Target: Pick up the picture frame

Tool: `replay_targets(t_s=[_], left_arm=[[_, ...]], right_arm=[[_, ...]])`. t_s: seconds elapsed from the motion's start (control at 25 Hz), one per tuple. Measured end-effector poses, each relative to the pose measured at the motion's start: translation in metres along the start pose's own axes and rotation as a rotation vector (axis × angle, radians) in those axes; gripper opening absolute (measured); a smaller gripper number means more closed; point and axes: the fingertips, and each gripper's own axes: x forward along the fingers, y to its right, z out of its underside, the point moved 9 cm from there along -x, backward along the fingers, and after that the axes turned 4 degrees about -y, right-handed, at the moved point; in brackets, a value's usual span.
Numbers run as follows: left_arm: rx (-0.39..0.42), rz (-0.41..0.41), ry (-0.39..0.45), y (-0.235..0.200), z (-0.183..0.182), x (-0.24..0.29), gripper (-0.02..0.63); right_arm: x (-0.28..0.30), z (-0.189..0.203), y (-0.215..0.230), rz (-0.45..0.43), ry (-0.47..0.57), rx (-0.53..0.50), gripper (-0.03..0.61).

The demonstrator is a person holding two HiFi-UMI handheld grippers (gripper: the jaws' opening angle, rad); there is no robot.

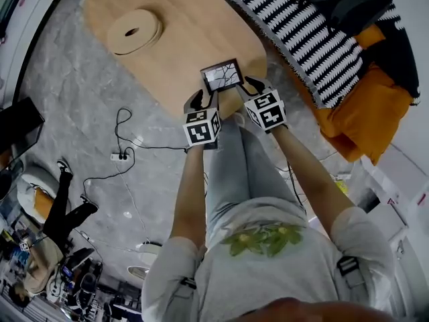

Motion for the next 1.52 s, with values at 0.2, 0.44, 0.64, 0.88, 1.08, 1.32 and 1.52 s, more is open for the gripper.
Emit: replay_targets(t_s=[0.2, 0.44, 0.64, 0.88, 1.08, 1.32, 1.52], left_arm=[[-0.006, -0.023, -0.021, -0.009, 0.008, 0.015, 0.173], [0.0, -0.031, -0.047, -0.015, 0.01, 0.038, 0.175], [0.002, -0.033, -0.056, -0.019, 0.019, 0.053, 0.175], [-0.004, -0.043, -0.063, -0.026, 0.031, 0.07, 0.175], [-0.011, -0.048, -0.078, -0.033, 0.037, 0.081, 0.175], [-0.027, -0.053, -0.1, -0.042, 0.043, 0.094, 0.175], [-0.015, -0.066, -0.118, -0.049, 0.048, 0.104, 0.175]], right_arm=[[0.018, 0.006, 0.005, -0.006, -0.036, -0.007, 0.121], [0.039, 0.011, 0.015, -0.008, -0.063, -0.012, 0.124], [0.054, 0.021, 0.021, -0.001, -0.087, -0.007, 0.127], [0.073, 0.031, 0.025, 0.004, -0.102, -0.002, 0.13], [0.087, 0.035, 0.027, 0.009, -0.123, -0.007, 0.13], [0.105, 0.044, 0.031, 0.021, -0.166, -0.023, 0.137], [0.116, 0.048, 0.036, 0.027, -0.178, 0.0, 0.14]])
